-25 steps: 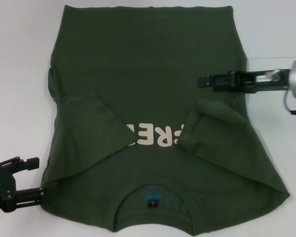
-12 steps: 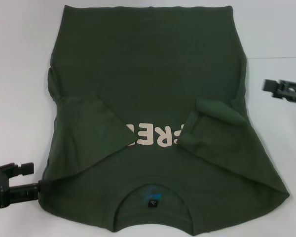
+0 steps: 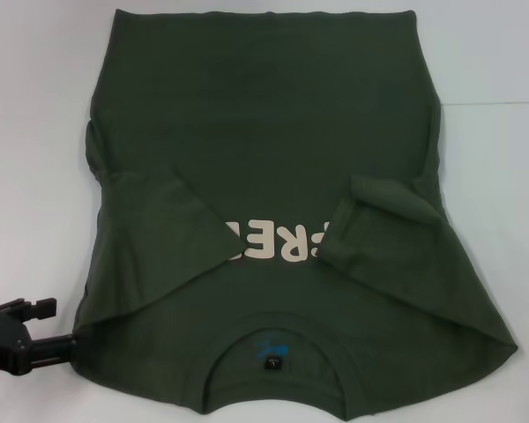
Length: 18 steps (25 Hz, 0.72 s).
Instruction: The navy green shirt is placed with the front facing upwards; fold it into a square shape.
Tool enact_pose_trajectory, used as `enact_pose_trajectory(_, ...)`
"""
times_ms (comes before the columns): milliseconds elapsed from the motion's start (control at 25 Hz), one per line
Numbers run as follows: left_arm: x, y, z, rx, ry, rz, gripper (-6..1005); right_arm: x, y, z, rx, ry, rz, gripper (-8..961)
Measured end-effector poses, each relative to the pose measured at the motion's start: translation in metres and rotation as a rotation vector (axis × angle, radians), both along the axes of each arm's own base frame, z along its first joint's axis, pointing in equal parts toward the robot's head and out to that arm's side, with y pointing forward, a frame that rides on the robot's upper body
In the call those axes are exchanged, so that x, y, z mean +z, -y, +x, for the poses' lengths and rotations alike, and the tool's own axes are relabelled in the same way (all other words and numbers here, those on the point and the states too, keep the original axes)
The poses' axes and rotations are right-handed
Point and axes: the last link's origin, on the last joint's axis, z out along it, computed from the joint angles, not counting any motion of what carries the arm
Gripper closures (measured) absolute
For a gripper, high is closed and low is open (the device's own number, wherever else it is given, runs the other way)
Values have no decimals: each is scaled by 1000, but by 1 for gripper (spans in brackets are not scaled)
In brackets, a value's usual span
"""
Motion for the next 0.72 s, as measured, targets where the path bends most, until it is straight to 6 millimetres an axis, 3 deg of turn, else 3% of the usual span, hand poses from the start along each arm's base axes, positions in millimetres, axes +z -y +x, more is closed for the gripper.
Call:
enact_pose_trajectory(400, -18, -4, -7, -48, -80, 2, 96, 2, 0, 1, -5, -6, 13, 118)
enact_pose_trajectory(720, -20, -9, -7, -66, -109, 9, 97, -1, -2, 0, -4, -4, 9, 119)
